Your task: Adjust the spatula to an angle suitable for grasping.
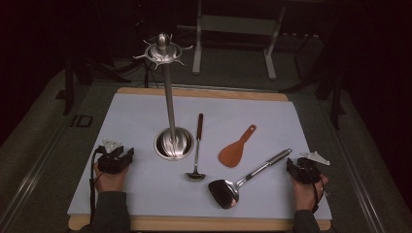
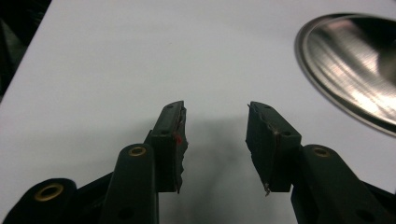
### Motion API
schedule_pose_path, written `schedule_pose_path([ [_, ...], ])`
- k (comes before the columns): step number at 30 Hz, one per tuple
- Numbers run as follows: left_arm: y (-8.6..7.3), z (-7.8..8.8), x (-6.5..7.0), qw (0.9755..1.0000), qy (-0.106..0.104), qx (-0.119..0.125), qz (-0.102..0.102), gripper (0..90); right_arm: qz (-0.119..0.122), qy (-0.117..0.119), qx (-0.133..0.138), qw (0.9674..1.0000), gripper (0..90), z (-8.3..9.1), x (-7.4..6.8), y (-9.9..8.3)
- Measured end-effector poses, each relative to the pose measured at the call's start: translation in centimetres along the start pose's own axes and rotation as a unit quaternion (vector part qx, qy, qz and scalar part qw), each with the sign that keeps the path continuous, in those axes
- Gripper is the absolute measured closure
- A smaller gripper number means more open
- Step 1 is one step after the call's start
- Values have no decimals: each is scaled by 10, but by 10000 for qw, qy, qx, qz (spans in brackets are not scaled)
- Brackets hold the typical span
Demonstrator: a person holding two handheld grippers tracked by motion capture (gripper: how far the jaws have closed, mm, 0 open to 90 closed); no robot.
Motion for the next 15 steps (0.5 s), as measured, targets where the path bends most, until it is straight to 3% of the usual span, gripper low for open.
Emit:
schedule_pose_path([
  [1,0,1,-2,9999,-54,59,117,575,41,21,-7,10000,564,0,-1,0],
  [3,0,2,-3,9998,-103,126,147,577,61,116,12,9999,579,1,-1,0],
  [11,0,1,-1,9998,-178,69,35,595,-27,260,-91,9996,609,3,-3,0],
  [12,0,1,-1,9998,-184,53,70,595,102,402,-178,9990,659,4,-7,0],
  [15,0,1,-2,9997,-195,66,127,595,177,458,-221,9985,689,6,-10,1],
])
Point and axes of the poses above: each handheld gripper's, and its own axes: z roughly backward along the jaws, y roughly out of its top, x roughly to its right, the point moved 3 cm from there along -z, roughly forward along the jaws, and after that the axes turned 6 degrees about x, right-handed, at the moved point
